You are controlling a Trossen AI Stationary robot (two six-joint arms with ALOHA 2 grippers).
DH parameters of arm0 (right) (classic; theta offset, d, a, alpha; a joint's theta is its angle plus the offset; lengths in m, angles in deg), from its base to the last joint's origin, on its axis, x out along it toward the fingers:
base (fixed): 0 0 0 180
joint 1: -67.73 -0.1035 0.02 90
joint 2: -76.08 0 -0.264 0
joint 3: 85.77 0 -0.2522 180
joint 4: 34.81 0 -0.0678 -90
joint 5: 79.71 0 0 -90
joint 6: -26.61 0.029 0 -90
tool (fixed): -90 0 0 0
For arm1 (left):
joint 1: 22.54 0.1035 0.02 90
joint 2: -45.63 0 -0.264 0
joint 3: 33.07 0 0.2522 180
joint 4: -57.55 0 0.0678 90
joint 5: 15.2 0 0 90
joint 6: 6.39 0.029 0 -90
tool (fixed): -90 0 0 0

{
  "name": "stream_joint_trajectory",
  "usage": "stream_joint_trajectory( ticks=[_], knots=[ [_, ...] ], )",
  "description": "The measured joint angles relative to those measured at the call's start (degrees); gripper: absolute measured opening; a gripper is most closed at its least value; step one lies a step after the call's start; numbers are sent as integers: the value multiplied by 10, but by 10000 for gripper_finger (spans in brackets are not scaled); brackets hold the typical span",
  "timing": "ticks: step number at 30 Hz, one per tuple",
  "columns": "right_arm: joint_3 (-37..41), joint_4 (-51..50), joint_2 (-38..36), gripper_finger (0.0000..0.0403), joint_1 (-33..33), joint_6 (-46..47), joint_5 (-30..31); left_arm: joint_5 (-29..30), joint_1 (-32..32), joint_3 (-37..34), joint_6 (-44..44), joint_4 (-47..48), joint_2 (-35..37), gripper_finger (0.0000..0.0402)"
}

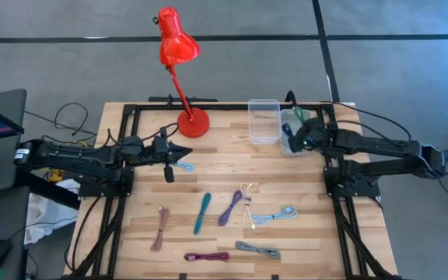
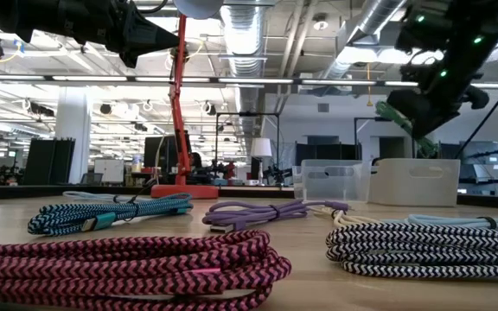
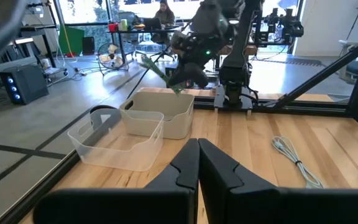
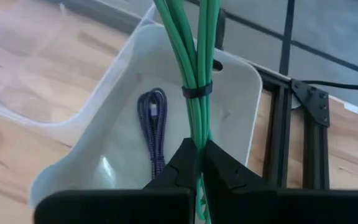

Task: Pick & Place USB Port
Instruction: Put the green charger cable into the transparent bin

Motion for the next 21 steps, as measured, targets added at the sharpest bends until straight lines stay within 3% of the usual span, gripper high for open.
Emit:
stream_joint_trajectory(
  ticks=[7,21],
  knots=[
    [0,85,73,0,65,-72,-54,0,0,0,0,0,0,6],
    [0,131,193,0,126,-119,-117,0,0,0,0,0,0,6]
  ],
)
